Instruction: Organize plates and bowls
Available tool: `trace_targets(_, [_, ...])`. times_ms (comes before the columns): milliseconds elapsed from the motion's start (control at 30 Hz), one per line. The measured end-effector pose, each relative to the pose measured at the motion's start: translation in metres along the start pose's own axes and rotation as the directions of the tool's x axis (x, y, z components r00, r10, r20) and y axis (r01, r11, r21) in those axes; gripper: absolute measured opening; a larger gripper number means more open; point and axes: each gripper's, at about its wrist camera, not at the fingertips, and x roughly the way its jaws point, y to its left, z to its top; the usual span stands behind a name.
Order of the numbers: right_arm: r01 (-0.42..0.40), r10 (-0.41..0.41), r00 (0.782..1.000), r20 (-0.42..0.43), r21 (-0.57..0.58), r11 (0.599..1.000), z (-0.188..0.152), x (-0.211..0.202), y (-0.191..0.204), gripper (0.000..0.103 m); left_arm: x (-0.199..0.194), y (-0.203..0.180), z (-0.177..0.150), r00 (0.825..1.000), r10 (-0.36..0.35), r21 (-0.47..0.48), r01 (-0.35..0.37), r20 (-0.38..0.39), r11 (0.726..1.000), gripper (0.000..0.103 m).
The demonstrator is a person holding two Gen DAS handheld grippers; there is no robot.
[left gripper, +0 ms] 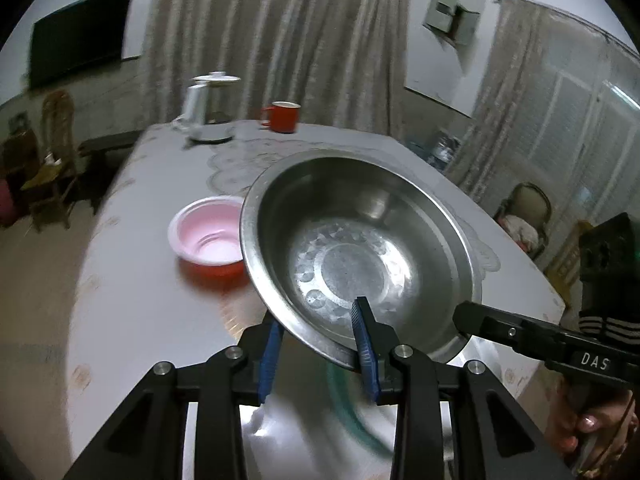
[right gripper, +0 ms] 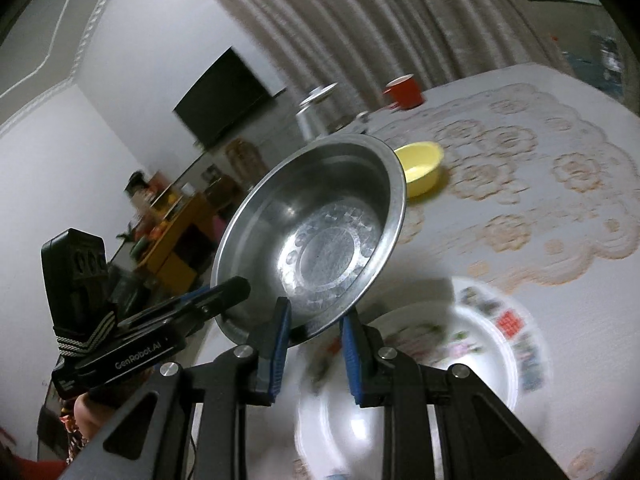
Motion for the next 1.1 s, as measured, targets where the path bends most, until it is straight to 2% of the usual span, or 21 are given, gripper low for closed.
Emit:
trace_targets(233, [-0.07, 0.067, 0.992, -0.103, -0.032, 0.997, -0.023, 0.033, 0.032, 0.024, -0.037, 0.045, -0.048, 0.998, 0.063, -0.091, -0.064, -0.016, 0.994, 0.036])
trace_targets(500, [-0.116, 0.101, 0.967, -0.233, -0.051, 0.992, -0.051, 0.067, 0.052, 0.024, -0.053, 0.072, -0.091, 0.993, 0.093, -0.159, -0.104, -0.073, 0.982, 0.037])
trace_targets(767, [-0.106, 0.086, 0.95, -0.302, -0.049, 0.993, -0.072, 0.079, 0.057, 0.026, -0.049, 0.078, -0.108, 0.989, 0.102, -0.174, -0.119, -0.102, 0.978, 0.038])
trace_targets(1100, [-0.08, 0.066, 0.941, -0.332, -0.028, 0.996, -0.084, 0.081, 0.051, 0.027, -0.043, 0.075, -0.118, 0.988, 0.101, -0.161, -0.12, -0.12, 0.98, 0.038])
